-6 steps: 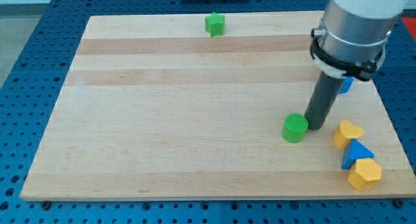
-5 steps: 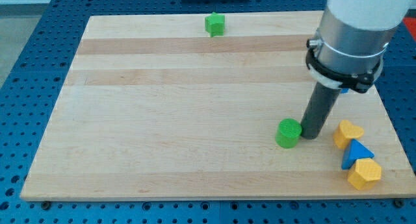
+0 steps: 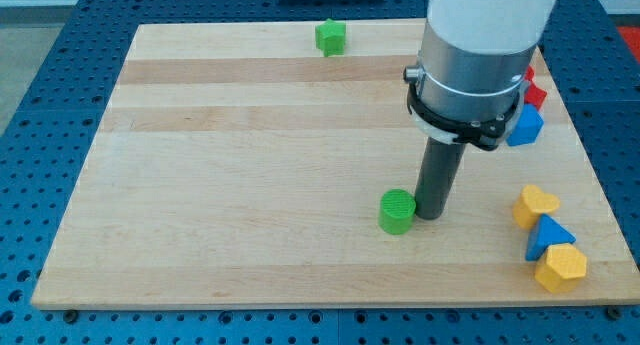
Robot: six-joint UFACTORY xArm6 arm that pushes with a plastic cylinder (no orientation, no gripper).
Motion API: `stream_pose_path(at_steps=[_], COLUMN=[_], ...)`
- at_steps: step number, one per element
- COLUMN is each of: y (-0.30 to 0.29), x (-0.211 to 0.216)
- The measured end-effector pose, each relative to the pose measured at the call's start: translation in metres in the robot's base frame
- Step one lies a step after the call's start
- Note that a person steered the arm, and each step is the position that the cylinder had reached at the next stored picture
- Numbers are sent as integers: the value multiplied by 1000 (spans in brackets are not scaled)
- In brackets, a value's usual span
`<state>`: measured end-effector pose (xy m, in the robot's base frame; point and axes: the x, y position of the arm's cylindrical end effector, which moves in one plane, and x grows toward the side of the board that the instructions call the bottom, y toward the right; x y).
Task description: Move green circle to the bottom center of the board
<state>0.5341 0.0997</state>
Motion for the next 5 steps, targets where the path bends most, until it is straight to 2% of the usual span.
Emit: stream_pose_path(at_steps=[1,5], y=[-10,-87], x=[23,10])
